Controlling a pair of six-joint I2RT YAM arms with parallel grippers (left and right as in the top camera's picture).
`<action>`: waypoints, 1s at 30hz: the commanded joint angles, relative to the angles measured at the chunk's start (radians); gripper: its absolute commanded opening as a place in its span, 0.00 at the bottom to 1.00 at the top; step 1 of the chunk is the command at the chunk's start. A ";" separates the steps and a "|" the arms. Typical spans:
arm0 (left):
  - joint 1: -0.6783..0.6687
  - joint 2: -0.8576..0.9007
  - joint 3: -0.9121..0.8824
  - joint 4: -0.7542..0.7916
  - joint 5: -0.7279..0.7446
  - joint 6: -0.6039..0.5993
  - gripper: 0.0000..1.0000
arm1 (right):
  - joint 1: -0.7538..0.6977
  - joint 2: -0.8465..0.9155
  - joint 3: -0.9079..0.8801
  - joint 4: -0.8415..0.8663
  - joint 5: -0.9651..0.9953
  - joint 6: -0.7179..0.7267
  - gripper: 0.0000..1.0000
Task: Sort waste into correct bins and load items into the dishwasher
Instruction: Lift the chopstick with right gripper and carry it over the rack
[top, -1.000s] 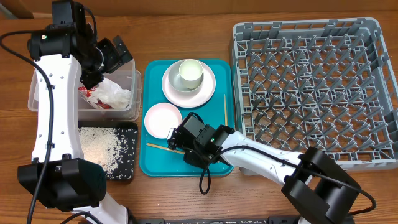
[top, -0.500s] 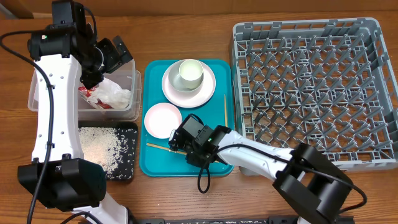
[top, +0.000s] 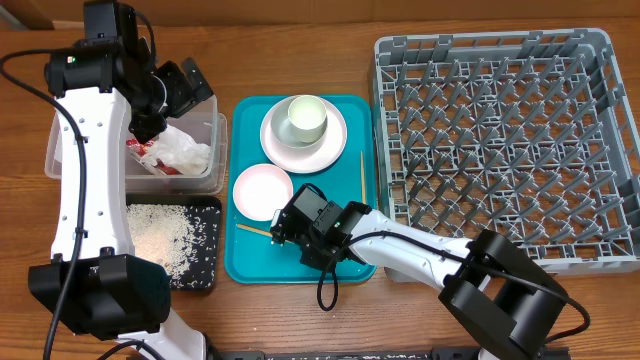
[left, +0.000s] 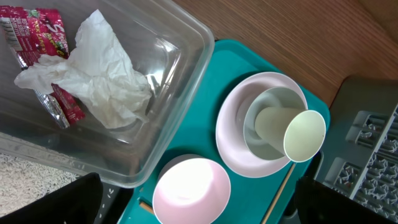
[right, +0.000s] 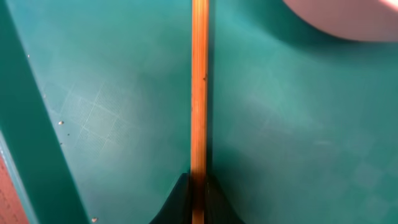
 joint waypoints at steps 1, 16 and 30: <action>-0.002 0.001 0.015 -0.002 -0.004 0.008 1.00 | -0.001 0.013 -0.003 -0.027 -0.013 0.003 0.04; -0.002 0.001 0.015 -0.002 -0.004 0.008 1.00 | -0.001 -0.093 0.185 -0.279 -0.180 0.003 0.04; -0.002 0.001 0.015 -0.002 -0.004 0.008 1.00 | -0.132 -0.296 0.220 -0.258 -0.229 0.201 0.04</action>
